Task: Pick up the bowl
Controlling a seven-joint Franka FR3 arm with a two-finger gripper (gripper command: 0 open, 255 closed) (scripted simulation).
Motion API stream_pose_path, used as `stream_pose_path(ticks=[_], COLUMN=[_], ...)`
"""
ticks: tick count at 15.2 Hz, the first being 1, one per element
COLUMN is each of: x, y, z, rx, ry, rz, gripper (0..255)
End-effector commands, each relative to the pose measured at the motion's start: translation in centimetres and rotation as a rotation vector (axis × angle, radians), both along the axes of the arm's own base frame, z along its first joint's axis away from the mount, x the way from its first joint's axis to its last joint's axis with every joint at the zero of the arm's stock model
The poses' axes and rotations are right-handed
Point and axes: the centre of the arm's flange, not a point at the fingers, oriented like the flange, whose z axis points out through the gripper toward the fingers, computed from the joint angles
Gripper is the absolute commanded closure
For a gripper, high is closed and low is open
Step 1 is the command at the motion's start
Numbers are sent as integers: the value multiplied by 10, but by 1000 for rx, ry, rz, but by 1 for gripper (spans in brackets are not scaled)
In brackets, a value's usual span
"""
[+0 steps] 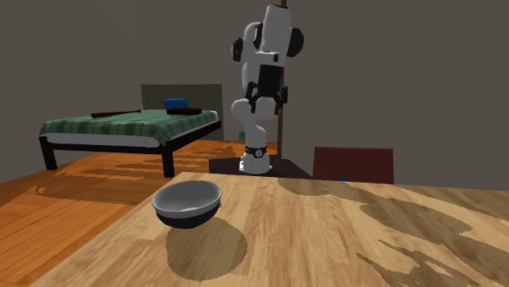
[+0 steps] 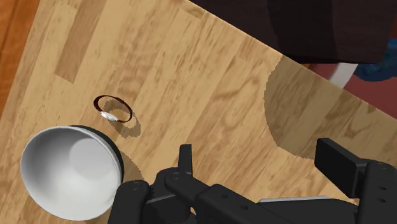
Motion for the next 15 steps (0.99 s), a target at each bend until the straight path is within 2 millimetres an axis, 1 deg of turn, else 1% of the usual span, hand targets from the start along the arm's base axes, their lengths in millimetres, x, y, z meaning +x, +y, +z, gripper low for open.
stream_pose_path(ticks=[1, 15], x=[14, 106], y=[-17, -123], z=[-16, -126], rx=[-7, -53], ry=[-8, -50], rz=[-2, -20], gripper=[0, 0])
